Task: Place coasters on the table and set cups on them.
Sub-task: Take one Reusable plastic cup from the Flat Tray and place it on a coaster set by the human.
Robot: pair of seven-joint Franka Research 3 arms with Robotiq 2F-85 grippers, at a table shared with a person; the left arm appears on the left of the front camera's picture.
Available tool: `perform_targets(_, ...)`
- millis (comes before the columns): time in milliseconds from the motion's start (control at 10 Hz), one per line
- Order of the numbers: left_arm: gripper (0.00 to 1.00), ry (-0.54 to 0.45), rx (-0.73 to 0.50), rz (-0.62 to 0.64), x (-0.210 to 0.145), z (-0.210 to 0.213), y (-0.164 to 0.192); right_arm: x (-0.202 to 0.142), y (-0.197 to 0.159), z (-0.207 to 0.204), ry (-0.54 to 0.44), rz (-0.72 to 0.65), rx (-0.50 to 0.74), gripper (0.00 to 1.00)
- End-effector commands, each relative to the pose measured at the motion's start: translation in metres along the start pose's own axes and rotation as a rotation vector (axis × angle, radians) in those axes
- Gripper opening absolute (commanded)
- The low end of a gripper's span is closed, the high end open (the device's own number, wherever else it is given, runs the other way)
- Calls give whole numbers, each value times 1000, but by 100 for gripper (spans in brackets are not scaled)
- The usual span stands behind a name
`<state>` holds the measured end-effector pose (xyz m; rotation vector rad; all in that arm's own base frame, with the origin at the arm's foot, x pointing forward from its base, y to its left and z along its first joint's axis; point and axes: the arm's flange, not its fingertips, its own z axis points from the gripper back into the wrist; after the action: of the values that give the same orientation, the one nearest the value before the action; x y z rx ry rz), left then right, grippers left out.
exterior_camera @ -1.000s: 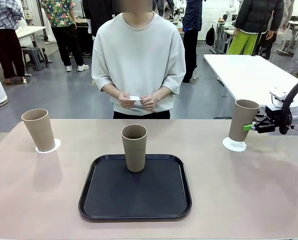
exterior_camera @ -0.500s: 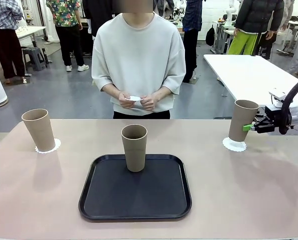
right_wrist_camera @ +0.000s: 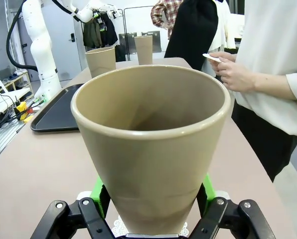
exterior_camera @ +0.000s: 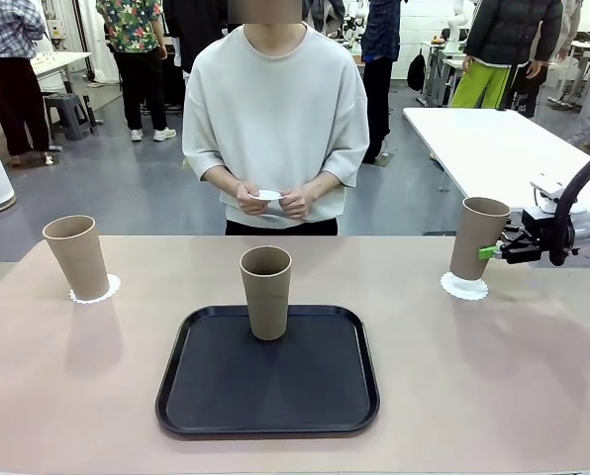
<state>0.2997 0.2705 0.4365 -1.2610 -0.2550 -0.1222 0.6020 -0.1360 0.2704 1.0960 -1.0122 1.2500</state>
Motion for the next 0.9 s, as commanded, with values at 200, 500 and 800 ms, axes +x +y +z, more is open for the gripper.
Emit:
perform_targets(200,100,-10,1,4,1,2,-3,-9,-2,-3,12,5,6,83)
perform_targets(500,100,-10,1,4,1,2,-3,-21,-1,-4,38,-21,13,83)
perform_targets(800,100,-10,1,4,1,2,-3,-26,0,-5,57,-28,12,83)
